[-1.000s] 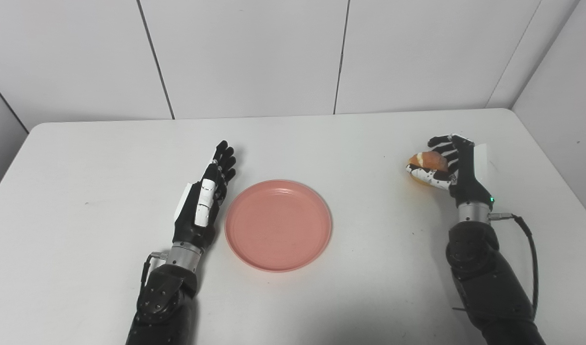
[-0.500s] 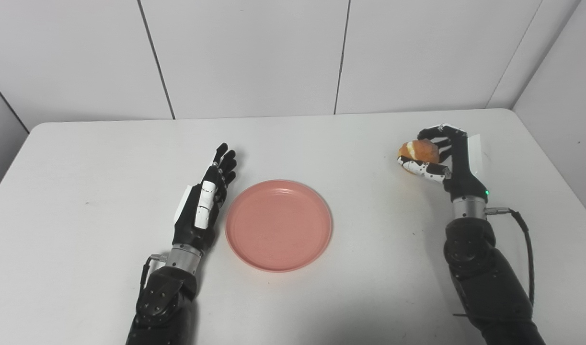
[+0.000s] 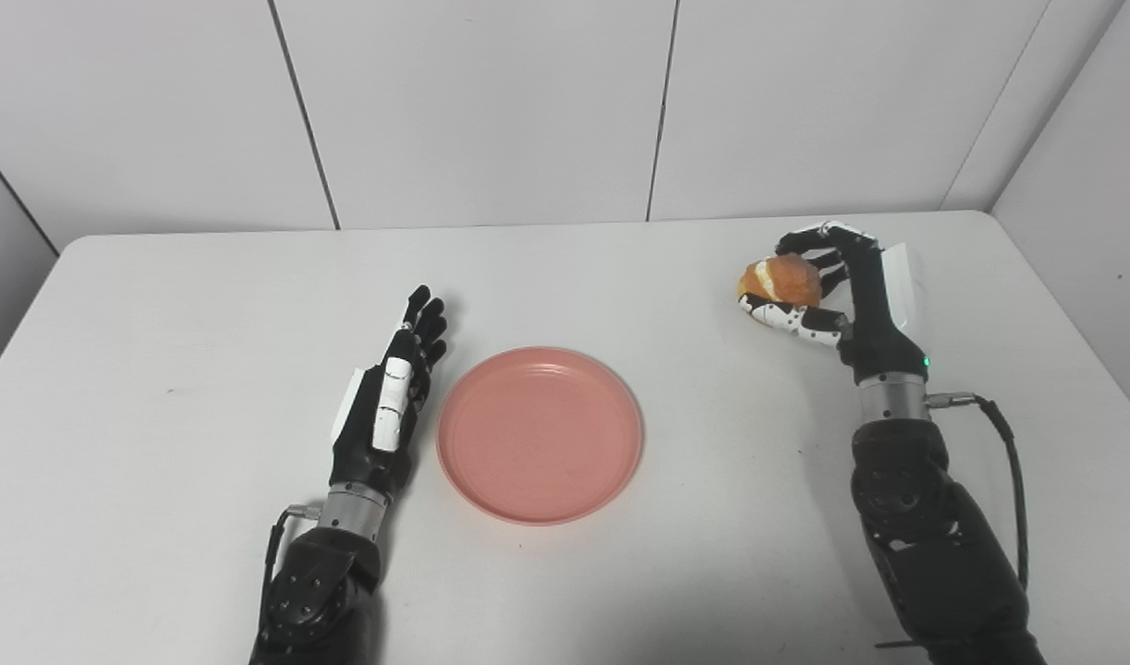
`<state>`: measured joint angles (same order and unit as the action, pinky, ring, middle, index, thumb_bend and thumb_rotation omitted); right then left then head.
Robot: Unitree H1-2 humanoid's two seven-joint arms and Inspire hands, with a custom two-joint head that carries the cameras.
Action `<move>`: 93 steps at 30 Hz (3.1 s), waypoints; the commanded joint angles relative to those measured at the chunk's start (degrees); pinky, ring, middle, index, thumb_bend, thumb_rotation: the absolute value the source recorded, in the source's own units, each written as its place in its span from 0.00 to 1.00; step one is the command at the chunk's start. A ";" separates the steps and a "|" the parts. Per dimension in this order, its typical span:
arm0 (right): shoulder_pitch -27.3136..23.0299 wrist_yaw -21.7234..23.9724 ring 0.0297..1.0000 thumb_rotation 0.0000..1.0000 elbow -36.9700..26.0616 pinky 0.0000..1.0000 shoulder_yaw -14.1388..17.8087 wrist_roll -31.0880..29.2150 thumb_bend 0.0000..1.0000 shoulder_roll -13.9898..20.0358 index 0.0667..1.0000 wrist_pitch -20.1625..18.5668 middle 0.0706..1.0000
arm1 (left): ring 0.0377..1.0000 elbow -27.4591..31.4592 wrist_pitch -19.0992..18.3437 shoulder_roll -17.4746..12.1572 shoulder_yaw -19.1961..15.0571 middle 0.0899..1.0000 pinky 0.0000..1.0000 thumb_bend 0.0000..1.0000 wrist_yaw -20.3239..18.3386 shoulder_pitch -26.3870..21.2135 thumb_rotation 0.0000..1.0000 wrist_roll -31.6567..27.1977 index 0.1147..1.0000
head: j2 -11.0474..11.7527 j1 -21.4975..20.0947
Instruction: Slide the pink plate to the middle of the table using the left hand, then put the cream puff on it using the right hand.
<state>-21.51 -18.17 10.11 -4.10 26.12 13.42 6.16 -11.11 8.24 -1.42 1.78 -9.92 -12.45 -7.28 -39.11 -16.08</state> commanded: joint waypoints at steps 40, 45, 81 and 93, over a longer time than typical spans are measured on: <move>3.08 13.42 0.44 0.00 -9.63 0.36 -6.68 -2.72 0.49 -4.35 0.44 6.67 0.50 | 0.99 -0.60 -3.00 5.70 2.10 0.98 1.00 0.59 5.55 5.03 1.00 4.88 1.00 | 0.07 9.25; 2.86 14.09 0.45 0.00 -9.35 0.37 -7.49 -2.72 0.50 -4.62 0.44 8.05 0.49 | 0.99 0.23 -4.02 5.31 2.78 0.98 1.00 0.62 5.48 5.12 1.00 5.67 1.00 | -0.20 9.56; 1.90 18.19 0.47 0.00 -4.05 0.36 -14.90 1.86 0.49 -6.24 0.42 12.14 0.52 | 0.97 0.73 -3.71 5.43 4.08 0.97 0.98 0.61 6.66 4.97 1.00 6.99 0.98 | -0.43 10.09; 0.93 14.41 0.45 0.00 1.69 0.33 -16.97 8.54 0.49 -5.57 0.44 17.45 0.53 | 0.97 0.35 -3.75 5.20 4.01 0.98 0.98 0.61 6.36 4.71 1.00 6.31 0.98 | -0.23 9.69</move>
<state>-18.42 -2.01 12.32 -21.00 33.49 7.65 20.24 -8.50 4.40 3.48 5.28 -2.84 -10.26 -0.82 -39.29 -6.42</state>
